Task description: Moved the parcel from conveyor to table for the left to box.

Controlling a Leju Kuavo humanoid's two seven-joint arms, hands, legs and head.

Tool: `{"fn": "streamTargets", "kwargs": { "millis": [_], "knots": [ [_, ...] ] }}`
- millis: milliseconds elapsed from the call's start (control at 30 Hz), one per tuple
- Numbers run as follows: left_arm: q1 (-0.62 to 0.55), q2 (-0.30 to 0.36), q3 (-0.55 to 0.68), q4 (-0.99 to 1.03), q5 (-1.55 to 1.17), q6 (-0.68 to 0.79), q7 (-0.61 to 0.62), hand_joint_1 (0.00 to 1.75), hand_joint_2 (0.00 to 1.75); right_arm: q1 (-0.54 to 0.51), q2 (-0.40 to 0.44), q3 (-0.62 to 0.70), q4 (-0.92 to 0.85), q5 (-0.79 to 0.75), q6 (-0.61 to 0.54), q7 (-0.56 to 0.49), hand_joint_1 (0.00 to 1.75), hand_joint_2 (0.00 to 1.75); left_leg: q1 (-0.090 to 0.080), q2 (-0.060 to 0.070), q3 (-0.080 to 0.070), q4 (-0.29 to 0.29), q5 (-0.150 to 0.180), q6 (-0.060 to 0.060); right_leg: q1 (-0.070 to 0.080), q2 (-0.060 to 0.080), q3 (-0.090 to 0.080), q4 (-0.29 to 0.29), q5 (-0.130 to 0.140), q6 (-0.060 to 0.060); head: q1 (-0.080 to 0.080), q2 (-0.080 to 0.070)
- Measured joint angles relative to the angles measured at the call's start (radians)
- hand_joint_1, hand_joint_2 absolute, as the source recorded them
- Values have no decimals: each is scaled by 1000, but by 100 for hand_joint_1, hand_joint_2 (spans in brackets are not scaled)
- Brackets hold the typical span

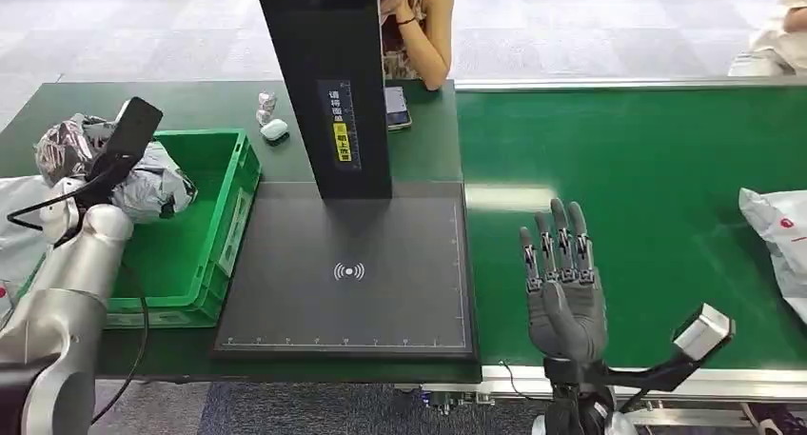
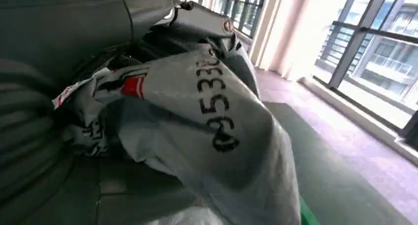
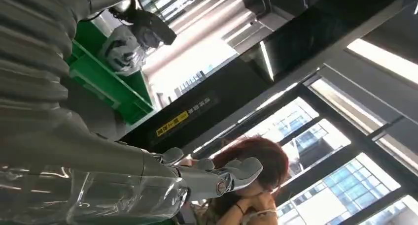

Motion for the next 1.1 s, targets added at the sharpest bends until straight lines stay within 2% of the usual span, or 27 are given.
{"fn": "streamTargets", "kwargs": {
  "millis": [100,167,267,433,567,633,700,800,900,1100],
  "knots": [
    [5,-8,12,3,52,34,-87,0,175,2,2,-2,0,3,-10,-1,0,175,0,0,0,0,0,0,0,0,0,0,0,0,0,0],
    [49,-19,17,-66,130,51,-160,0,175,7,3,-4,-3,6,-19,-5,0,175,-1,0,0,0,0,0,0,0,0,0,0,0,-1,0],
    [189,-55,13,-310,263,50,-233,0,175,20,3,-6,-14,14,-24,-18,0,175,-1,1,0,0,-2,0,-1,2,0,0,-1,1,-1,0],
    [426,-120,-22,-719,298,132,-288,0,175,43,5,-11,-34,31,-32,-23,0,175,-1,3,0,0,-5,1,-1,3,0,-1,-2,1,0,0],
    [604,-169,-61,-985,395,251,-458,0,175,56,5,-12,-40,90,-69,-45,0,175,-1,3,1,0,-6,1,-1,3,0,-2,-4,3,0,0],
    [684,-193,-100,-1091,436,259,-508,0,175,64,5,-11,-42,132,-94,-62,0,175,-1,2,1,0,-7,2,-1,2,0,-2,-5,4,0,0],
    [747,-211,-151,-1158,505,189,-497,0,175,70,5,-6,-42,196,-128,-74,0,175,-1,2,1,0,-8,3,-1,1,1,-2,-5,4,0,0],
    [810,-229,-248,-1196,608,1,-435,0,175,71,-1,7,-29,338,-189,-70,0,175,-1,2,1,0,-7,3,-1,1,2,-2,-5,4,0,0],
    [849,-249,-336,-1187,695,-133,-391,0,175,59,-10,26,17,457,-221,-22,0,175,-1,2,1,0,-7,3,-1,2,2,-2,-5,3,0,0],
    [888,-289,-428,-1093,745,-226,-342,0,175,26,-13,58,134,590,-212,32,0,175,-1,2,1,0,-7,3,0,2,2,-2,-4,3,0,0]
  ]
}}
